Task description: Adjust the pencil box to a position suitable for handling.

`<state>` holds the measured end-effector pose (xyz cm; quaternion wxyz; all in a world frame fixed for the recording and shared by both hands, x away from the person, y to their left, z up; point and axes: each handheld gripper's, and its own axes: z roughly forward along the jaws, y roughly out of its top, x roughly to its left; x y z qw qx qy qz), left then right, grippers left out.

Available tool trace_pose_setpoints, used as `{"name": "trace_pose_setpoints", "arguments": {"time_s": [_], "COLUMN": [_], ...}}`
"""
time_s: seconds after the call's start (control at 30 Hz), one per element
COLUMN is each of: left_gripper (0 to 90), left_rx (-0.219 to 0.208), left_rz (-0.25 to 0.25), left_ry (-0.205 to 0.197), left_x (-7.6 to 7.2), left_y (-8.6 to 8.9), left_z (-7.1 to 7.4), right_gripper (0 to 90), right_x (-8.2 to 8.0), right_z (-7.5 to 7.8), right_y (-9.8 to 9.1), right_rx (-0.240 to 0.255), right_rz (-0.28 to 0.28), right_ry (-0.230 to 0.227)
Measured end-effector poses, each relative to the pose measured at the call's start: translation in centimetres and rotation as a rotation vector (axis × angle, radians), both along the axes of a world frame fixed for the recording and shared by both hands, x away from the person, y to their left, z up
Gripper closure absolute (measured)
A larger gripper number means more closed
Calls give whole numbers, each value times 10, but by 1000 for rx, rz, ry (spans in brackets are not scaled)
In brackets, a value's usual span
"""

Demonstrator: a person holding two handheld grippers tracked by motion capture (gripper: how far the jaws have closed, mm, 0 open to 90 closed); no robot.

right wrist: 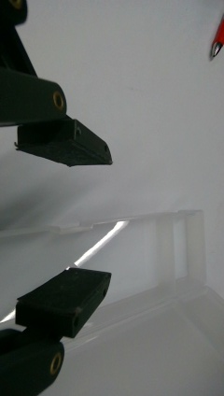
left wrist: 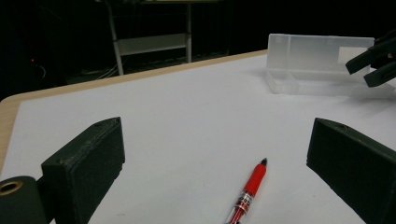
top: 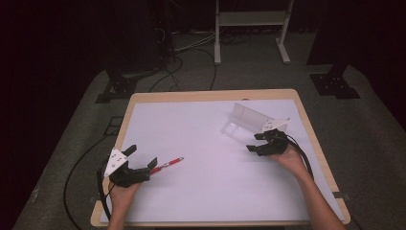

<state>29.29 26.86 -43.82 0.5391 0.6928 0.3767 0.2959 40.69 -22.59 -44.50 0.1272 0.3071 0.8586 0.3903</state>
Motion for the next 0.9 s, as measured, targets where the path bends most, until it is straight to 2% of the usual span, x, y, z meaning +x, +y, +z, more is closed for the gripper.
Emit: {"name": "trace_pose_setpoints", "arguments": {"time_s": [0.17,0.47,0.9], "left_gripper": [36,36,36], "left_rx": [-2,-3,-8], "left_rz": [1,0,2], "left_ry": [3,3,1], "left_x": [0,-1,-1], "left_y": [1,1,2], "left_z": [0,0,0], "right_gripper": [443,643,824], "right_x": [5,15,16], "right_z": [-7,-16,-22], "right_y": [2,6,7], "right_rx": [-21,-72,-81], "right_rz": [-7,0,34], "right_ry": [18,26,28]}}
